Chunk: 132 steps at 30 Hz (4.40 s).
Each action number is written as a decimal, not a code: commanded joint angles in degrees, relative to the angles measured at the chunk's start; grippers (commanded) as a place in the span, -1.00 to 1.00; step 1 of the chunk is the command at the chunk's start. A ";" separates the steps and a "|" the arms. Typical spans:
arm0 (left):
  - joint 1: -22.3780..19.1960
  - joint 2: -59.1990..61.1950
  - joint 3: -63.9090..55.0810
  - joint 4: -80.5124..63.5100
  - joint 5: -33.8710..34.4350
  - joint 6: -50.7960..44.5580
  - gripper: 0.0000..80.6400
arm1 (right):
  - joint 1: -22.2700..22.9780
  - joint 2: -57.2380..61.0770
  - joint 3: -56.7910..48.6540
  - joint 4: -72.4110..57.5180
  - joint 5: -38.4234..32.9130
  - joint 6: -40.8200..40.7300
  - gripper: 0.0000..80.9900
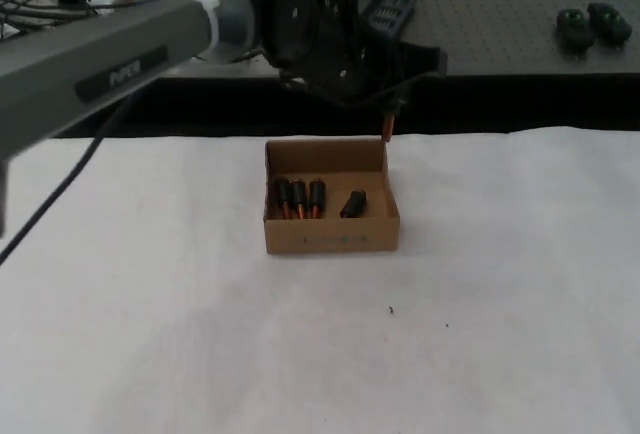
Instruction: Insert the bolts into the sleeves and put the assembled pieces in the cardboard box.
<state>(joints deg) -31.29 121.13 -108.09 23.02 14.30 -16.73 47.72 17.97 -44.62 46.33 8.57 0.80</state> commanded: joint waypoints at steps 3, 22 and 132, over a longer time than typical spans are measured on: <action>0.85 3.36 -1.98 0.21 -0.10 -1.76 -0.98 | -0.22 -0.38 -0.21 0.03 0.34 -0.46 -0.92; 4.69 11.94 -1.98 -1.79 -0.61 -4.28 -0.98 | -0.22 -0.38 -0.21 5.99 0.34 0.10 -0.92; 20.68 -120.24 108.09 4.38 -11.09 15.05 -0.71 | -27.29 -17.50 41.26 -7.72 -6.61 -12.01 -0.92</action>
<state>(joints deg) -12.84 4.40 0.64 26.19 3.19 -1.17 23.55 1.33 -4.09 39.58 2.32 -10.78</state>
